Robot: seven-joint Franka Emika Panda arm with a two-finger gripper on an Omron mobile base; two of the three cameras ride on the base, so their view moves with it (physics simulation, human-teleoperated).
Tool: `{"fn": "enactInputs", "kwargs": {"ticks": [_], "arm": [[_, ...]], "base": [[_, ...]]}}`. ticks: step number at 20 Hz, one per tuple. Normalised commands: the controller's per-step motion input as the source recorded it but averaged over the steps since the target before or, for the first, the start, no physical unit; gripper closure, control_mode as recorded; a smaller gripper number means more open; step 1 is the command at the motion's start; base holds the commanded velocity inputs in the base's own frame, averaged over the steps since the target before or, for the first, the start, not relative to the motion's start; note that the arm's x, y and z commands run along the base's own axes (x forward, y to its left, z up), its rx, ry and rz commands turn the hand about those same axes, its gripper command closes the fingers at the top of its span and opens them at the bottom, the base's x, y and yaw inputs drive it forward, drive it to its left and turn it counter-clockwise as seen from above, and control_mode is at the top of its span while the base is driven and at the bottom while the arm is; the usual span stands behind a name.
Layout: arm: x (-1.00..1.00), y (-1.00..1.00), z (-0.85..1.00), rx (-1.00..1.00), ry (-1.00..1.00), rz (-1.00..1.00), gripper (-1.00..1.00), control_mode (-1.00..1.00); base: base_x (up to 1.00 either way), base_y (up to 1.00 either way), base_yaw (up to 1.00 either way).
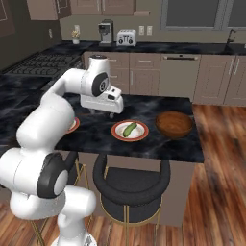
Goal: Pick the chicken drumstick and cucumber from their plates and place them in the bowl. Then put the bowl in the fridge.
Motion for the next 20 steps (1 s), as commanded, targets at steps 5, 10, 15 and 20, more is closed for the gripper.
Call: {"fn": "enactInputs", "kwargs": {"ticks": [5, 10, 15, 20], "arm": [[0.55, -0.24, -0.49, 0.01, 0.04, -0.24, -1.0, -1.0], [0.55, -0.02, -0.56, -0.03, 0.0, -0.2, -1.0, -1.0], [0.56, -0.03, -0.51, -0.05, 0.01, -0.14, -1.0, -1.0], [0.45, -0.2, -0.44, 0.01, 0.09, 0.0, -1.0, -1.0]], "base": [[0.0, 0.0, 0.0], [0.0, 0.0, 0.0], [0.0, 0.0, 0.0], [0.0, 0.0, 0.0]]}}
